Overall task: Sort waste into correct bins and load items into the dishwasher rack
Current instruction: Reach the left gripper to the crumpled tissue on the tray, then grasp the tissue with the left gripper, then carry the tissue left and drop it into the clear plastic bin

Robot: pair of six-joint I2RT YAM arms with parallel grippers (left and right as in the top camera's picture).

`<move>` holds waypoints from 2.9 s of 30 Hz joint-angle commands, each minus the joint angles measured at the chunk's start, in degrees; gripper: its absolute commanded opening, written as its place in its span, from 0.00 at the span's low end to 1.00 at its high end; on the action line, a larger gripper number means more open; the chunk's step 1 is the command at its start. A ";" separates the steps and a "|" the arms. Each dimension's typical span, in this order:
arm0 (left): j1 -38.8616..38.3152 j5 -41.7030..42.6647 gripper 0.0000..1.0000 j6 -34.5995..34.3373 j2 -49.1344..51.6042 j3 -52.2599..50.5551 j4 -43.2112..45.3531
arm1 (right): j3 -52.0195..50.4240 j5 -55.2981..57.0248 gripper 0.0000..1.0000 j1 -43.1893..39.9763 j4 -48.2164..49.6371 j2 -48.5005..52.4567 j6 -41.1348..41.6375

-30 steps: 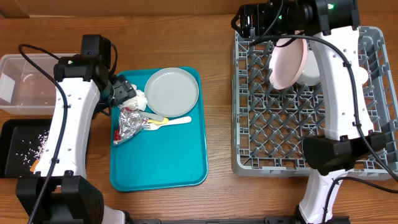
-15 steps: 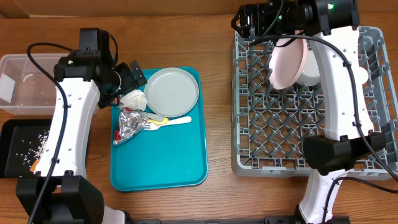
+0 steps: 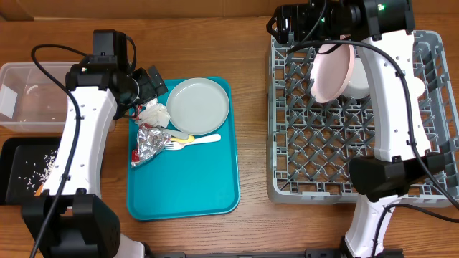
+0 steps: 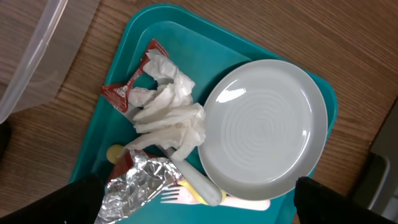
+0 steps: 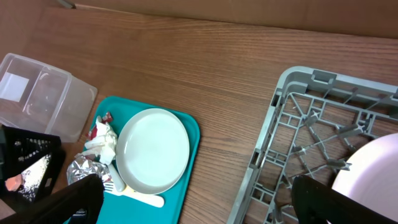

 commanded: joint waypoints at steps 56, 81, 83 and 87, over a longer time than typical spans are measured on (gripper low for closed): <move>-0.44 3.43 0.04 -2.93 20.24 9.31 -1.31 | -0.07 0.46 1.00 -0.11 0.24 -0.90 -0.28; -0.04 3.39 0.04 -1.03 20.22 40.54 -25.07 | -0.07 0.46 1.00 -0.11 0.24 -0.90 -0.28; 0.74 2.91 0.04 -0.07 20.20 42.99 -26.69 | -0.07 0.46 1.00 -0.11 0.24 -0.90 -0.28; 4.26 1.01 0.04 -0.42 20.20 47.41 -29.70 | -0.07 0.46 1.00 -0.11 0.24 -0.90 -0.28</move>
